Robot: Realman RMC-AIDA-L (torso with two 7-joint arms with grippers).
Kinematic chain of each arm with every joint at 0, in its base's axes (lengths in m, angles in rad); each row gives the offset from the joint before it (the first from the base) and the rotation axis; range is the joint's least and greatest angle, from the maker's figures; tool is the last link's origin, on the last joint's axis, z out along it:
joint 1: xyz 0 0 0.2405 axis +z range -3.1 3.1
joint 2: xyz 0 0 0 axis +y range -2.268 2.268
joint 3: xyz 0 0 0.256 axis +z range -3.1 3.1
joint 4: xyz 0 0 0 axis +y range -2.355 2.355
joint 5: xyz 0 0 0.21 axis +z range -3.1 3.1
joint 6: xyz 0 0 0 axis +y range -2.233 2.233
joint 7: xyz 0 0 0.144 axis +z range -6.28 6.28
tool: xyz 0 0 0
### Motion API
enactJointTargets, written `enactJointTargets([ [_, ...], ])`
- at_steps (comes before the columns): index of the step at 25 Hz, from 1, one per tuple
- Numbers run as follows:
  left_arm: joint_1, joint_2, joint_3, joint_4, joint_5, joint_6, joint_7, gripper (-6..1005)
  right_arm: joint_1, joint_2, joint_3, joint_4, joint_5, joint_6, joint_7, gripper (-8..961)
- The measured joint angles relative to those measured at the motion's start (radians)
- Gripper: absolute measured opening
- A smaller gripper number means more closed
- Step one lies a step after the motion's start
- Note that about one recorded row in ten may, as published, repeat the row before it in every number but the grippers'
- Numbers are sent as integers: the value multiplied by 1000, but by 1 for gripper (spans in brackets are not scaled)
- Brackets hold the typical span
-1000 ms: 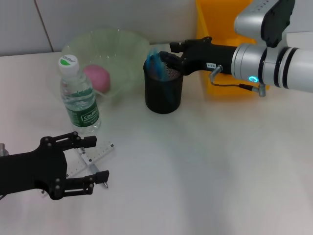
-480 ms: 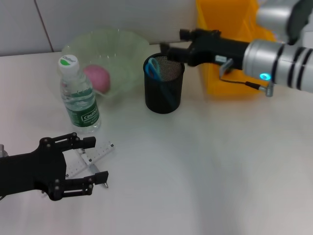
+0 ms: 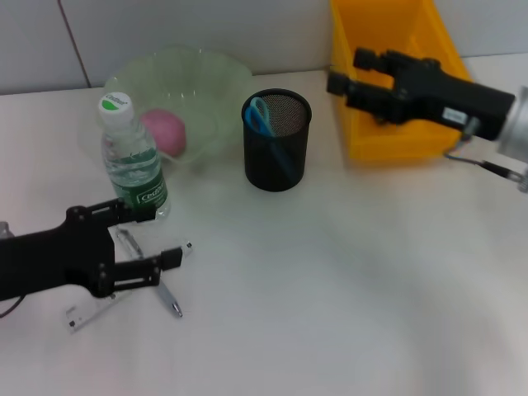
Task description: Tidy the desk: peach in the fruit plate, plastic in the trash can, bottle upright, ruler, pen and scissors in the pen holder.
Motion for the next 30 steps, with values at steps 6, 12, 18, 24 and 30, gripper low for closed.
enactJointTargets([
  [6, -10, -1, 32, 82, 16, -54, -104, 810, -6, -51, 113, 3, -176, -166, 81, 731],
  [12, -10, -1, 98, 216, 118, -98, -199, 810, -6, -65, 219, -22, -359, -330, 136, 730],
  [18, -17, -2, 112, 227, 152, -107, -208, 810, -9, -66, 234, -33, -510, -411, 153, 730],
  [24, -32, -3, 167, 245, 246, -170, -300, 810, -14, -66, 249, -23, -545, -425, 172, 730],
  [30, -25, -3, 327, 338, 360, -275, -422, 810, -17, -60, 252, -21, -575, -417, 174, 730],
])
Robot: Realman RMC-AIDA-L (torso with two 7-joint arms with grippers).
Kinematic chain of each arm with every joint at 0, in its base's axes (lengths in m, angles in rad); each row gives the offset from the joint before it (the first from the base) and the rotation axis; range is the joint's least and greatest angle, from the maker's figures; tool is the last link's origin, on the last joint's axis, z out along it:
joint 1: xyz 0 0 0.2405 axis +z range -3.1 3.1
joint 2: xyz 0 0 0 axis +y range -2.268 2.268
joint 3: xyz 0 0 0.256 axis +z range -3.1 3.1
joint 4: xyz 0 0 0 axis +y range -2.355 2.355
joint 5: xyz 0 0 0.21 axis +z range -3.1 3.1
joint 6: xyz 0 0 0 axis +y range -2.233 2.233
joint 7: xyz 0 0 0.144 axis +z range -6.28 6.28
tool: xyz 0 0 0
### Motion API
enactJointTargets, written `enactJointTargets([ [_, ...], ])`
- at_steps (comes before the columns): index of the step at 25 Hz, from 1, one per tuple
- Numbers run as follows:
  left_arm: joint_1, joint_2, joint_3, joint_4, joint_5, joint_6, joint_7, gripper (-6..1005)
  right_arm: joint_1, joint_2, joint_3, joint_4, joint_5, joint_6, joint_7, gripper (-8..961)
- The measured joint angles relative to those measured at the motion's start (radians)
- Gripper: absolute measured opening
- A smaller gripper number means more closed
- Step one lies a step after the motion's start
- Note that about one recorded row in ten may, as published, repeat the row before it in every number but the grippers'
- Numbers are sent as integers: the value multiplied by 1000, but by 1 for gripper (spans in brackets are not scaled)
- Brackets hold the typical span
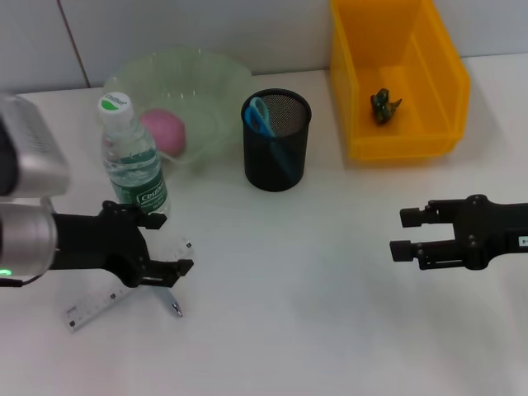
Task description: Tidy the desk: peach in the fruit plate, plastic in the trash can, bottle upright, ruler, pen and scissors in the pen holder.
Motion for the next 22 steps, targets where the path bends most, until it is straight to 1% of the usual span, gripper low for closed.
enactJointTargets([
  [2, 0, 0, 0, 0, 0, 0, 0, 810, 2, 1, 1, 0, -9, 2, 0, 730],
  [3, 3, 0, 59, 43, 51, -31, -51, 810, 3, 1, 1, 0, -12, 2, 0, 730],
  [4, -1, 0, 137, 102, 138, -66, -142, 810, 3, 2, 1, 0, -13, 4, 0, 730],
  [5, -7, 0, 164, 121, 167, -74, -175, 810, 3, 3, 1, 0, -14, 5, 0, 730],
  [6, -7, 0, 164, 121, 167, -74, -175, 810, 3, 3, 2, 0, -14, 6, 0, 730],
  [7, -24, -1, 203, 134, 212, -84, -231, 810, 3, 4, 3, 0, -14, 7, 0, 730],
  [15, -132, -1, 299, 99, 378, -87, -428, 810, -1, 4, 7, 0, -16, 14, -5, 730],
  [22, -210, -4, 310, 33, 443, -69, -512, 809, -4, 6, 7, 0, -27, 32, -12, 729],
])
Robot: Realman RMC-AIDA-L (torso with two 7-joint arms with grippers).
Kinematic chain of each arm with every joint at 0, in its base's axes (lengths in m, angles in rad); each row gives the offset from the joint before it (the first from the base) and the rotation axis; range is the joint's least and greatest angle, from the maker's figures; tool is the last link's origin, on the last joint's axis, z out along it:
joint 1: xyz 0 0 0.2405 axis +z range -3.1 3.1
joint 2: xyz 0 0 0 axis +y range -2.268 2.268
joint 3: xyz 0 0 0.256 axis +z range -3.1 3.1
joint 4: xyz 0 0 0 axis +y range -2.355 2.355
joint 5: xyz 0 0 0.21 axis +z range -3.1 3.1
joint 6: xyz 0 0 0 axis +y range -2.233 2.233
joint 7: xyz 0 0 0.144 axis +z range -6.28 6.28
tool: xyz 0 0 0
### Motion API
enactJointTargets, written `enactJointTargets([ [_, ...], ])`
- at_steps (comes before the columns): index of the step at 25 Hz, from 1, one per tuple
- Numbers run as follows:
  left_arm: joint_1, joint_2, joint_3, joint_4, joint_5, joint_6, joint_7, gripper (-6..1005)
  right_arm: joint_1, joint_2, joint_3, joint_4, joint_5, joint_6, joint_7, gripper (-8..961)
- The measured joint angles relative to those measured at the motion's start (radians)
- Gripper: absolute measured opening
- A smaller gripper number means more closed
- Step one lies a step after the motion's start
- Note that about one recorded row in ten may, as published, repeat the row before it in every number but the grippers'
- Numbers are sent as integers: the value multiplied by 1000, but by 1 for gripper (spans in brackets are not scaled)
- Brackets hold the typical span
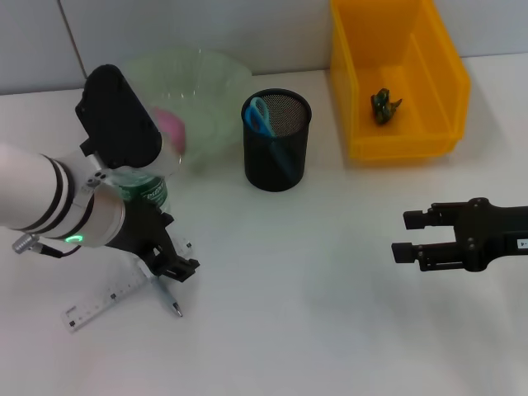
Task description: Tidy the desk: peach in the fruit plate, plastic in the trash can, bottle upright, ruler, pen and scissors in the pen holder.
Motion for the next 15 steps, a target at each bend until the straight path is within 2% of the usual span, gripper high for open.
enactJointTargets([
  [7, -66, -1, -8, -76, 23, 26, -47, 809, 1, 0, 0, 0, -2, 11, -6, 729],
  [15, -77, -3, -9, -89, 30, 22, -56, 809, 5, -1, 0, -3, -14, 13, -8, 729],
])
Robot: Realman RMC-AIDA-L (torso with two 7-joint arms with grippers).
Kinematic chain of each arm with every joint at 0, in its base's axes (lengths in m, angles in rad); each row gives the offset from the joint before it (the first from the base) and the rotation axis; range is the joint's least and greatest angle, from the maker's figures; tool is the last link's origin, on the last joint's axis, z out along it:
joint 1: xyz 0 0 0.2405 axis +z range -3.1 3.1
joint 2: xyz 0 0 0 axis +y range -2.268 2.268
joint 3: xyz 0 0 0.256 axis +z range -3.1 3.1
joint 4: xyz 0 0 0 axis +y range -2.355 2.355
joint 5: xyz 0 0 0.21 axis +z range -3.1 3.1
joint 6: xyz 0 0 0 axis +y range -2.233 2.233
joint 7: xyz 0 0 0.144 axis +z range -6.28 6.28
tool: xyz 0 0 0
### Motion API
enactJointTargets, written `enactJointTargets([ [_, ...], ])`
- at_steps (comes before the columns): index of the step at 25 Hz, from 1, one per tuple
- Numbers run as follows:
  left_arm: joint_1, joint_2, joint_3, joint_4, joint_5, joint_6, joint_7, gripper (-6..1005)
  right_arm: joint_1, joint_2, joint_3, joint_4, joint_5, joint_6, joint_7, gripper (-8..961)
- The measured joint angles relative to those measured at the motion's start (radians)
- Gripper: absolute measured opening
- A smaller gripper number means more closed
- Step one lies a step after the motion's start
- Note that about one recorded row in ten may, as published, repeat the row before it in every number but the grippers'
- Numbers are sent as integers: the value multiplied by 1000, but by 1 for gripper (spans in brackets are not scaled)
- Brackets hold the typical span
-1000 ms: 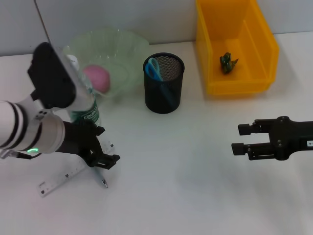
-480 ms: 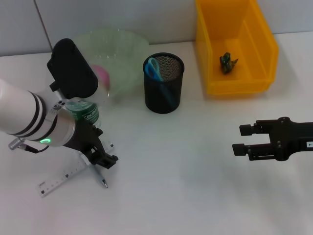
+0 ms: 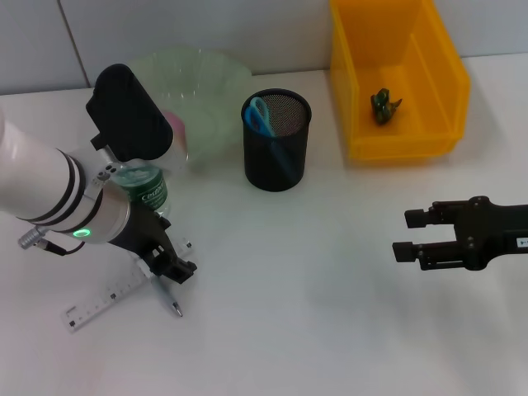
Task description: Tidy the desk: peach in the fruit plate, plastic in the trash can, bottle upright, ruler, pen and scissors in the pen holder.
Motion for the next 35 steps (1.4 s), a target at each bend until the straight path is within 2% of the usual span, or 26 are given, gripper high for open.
enactJointTargets([
  [12, -5, 0, 6, -15, 1, 3, -2, 809, -4, 1, 0, -5, -2, 1, -1, 729],
  [18, -7, 0, 8, -16, 1, 2, -2, 608, -5, 1, 0, -3, -2, 0, -1, 728],
  [28, -8, 0, 11, -35, 6, -6, 1, 530, -4, 1, 2, 1, -2, 0, -1, 728],
  [35, -4, 0, 11, -2, 5, 9, -16, 417, -5, 1, 2, -1, -1, 0, -1, 728],
])
